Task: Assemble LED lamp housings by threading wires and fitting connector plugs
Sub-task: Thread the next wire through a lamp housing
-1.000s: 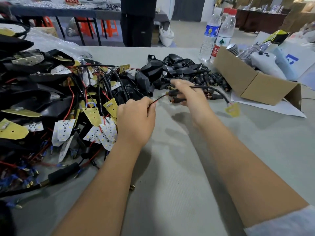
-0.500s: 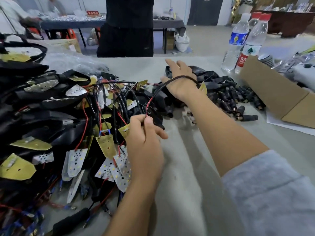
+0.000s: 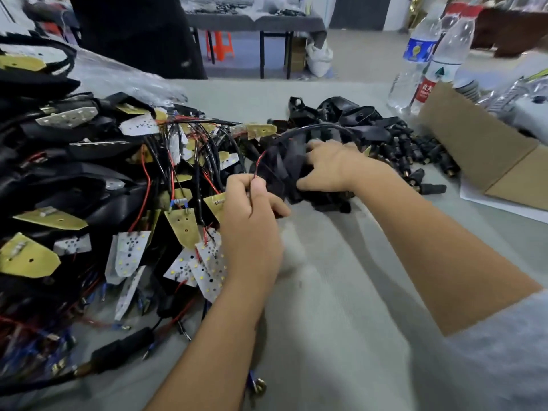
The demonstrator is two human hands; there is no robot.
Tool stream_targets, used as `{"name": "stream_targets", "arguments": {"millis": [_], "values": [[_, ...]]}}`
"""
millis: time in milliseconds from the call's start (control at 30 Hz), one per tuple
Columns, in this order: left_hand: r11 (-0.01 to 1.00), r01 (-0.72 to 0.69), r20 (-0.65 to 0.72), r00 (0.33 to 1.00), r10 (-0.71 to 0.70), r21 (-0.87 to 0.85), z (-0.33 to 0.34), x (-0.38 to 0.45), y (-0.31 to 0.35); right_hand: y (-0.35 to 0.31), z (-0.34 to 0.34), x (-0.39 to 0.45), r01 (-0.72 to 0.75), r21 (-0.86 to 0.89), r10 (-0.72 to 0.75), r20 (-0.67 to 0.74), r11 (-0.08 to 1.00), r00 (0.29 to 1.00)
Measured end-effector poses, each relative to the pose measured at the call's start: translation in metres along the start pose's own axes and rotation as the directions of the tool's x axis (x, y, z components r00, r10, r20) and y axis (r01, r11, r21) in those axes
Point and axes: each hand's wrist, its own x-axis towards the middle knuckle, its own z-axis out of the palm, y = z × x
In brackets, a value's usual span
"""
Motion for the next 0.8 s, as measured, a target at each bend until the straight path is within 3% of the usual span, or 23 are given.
{"name": "stream_targets", "arguments": {"millis": [100, 267, 500, 600, 667, 800], "values": [[1.0, -0.012, 0.013, 1.0, 0.011, 0.029, 0.0, 0.0, 0.001, 0.012, 0.004, -0.029, -0.008, 0.025, 0.008, -0.001, 1.0, 1.0], [0.999, -0.042, 0.049, 0.998, 0.04, 0.035, -0.003, -0.003, 0.002, 0.018, 0.004, -0.071, -0.037, -0.13, 0.015, -0.162, 0.991, 0.987], [0.992, -0.108, 0.123, 0.987, 0.1, 0.058, -0.002, -0.007, 0.002, 0.005, 0.014, -0.126, -0.014, 0.148, 0.078, -0.439, 0.989, 0.895], [0.989, -0.141, 0.217, 0.968, 0.129, 0.04, -0.002, -0.01, 0.003, -0.017, 0.024, -0.142, 0.008, 0.287, 0.146, -0.511, 0.958, 0.847], [0.983, -0.183, 0.311, 0.936, 0.167, 0.022, -0.002, -0.012, 0.003, -0.033, 0.027, -0.149, 0.044, 0.457, 0.211, -0.491, 0.889, 0.845], [0.882, -0.444, 0.461, 0.823, 0.333, 0.156, 0.001, -0.012, 0.002, -0.054, 0.024, -0.146, 0.137, 0.811, 0.361, -0.396, 0.569, 0.844]]}}
